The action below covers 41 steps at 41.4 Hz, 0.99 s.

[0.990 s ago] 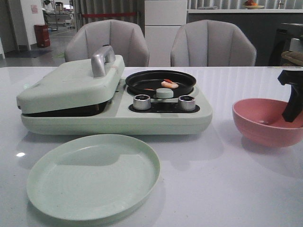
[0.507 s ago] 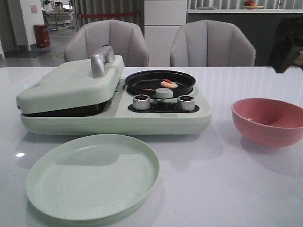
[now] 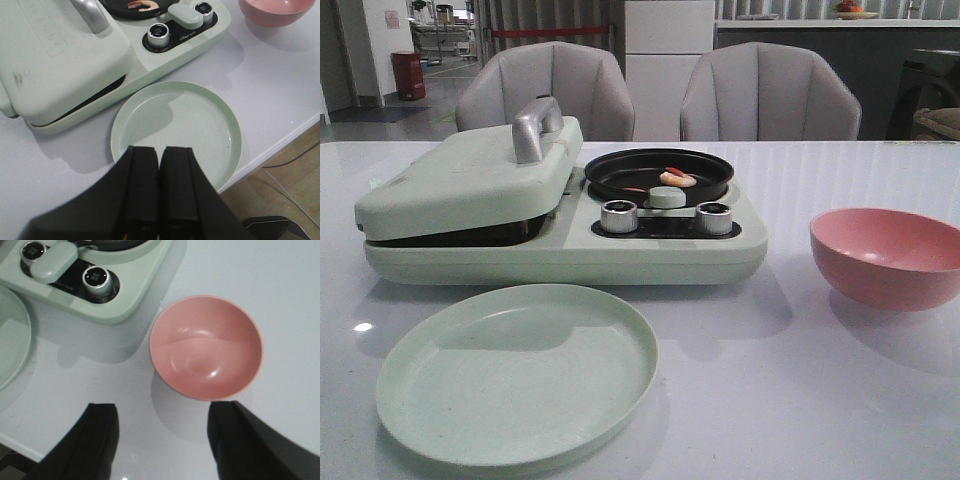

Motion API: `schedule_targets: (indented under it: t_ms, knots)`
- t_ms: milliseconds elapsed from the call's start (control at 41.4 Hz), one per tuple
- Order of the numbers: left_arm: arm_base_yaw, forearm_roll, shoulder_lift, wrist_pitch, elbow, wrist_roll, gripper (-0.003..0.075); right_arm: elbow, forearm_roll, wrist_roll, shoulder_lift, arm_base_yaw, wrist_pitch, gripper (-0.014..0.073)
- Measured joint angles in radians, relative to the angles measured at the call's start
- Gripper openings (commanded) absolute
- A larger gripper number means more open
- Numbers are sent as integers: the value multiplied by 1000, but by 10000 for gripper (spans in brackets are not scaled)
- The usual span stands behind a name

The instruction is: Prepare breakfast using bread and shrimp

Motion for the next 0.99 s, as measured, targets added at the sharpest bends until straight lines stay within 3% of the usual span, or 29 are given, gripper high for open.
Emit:
schedule_targets:
  t_ms: [169,435,580,990]
  knots:
    - [0,0,0,0,0,0,101,28,-10,13,-151,0,112,505]
    - [0,0,0,0,0,0,101,30,-139,206,-372,0,282,505]
    - [0,0,0,0,0,0,101,30,-157,232,-475,0,351,505]
    - [0,0,0,0,0,0,101,30,-145,281,-583,0,388,493]
